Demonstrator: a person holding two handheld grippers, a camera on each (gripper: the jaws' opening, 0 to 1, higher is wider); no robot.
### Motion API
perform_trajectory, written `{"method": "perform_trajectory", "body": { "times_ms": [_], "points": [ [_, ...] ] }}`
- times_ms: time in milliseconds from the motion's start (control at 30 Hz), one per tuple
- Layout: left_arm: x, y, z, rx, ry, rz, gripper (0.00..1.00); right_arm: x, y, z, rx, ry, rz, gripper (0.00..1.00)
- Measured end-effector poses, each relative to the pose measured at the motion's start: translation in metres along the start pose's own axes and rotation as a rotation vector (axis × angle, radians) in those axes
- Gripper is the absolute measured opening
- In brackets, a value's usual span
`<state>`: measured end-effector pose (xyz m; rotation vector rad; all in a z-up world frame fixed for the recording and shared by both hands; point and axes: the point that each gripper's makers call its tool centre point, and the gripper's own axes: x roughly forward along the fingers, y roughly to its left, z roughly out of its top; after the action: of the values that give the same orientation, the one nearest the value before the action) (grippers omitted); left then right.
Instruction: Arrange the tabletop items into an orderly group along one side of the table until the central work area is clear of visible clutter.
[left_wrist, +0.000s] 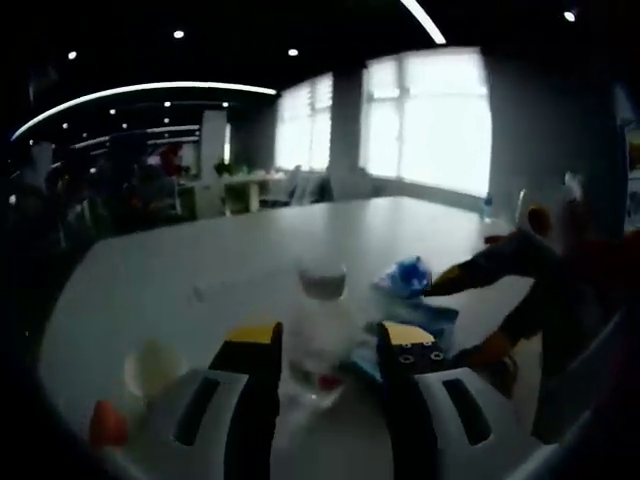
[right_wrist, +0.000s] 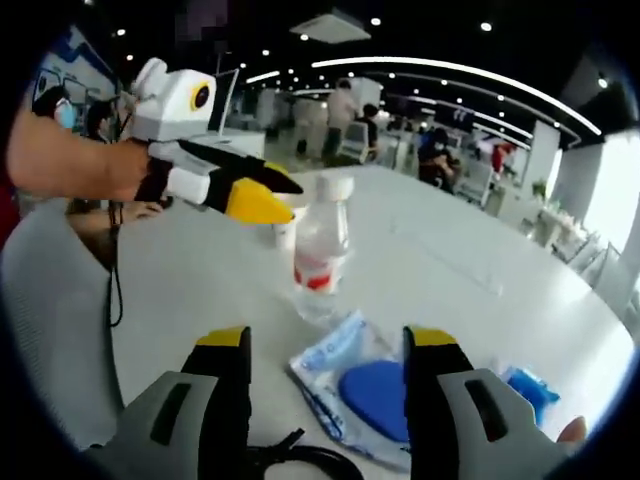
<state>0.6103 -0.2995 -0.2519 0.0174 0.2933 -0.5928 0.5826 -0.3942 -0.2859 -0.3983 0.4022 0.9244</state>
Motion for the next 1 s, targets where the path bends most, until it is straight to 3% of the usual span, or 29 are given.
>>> {"method": "perform_trajectory", "body": {
  "times_ms": [67, 167, 367, 700, 1000],
  "points": [
    [-0.001, 0.001, -0.005, -0.026, 0.0, 0.03, 0.39, 0.009, 0.0, 0.008, 0.01, -0.034, 0.007, 0.62],
    [0.001, -0.005, -0.007, -0.002, 0.009, 0.033, 0.4, 0.022, 0.0, 0.007, 0.011, -0.032, 0.017, 0.62],
    [0.012, 0.0, 0.003, 0.004, -0.012, 0.069, 0.41, 0.042, 0.001, 0.002, 0.035, -0.024, 0.035, 0.61],
    [0.032, 0.001, 0.002, -0.033, -0.029, 0.112, 0.42, 0.053, 0.001, -0.003, 0.075, -0.033, 0.04, 0.61],
    [0.04, 0.008, 0.011, -0.04, -0.053, 0.136, 0.36, 0.056, 0.0, -0.004, 0.086, -0.038, 0.045, 0.61]
  ]
}}
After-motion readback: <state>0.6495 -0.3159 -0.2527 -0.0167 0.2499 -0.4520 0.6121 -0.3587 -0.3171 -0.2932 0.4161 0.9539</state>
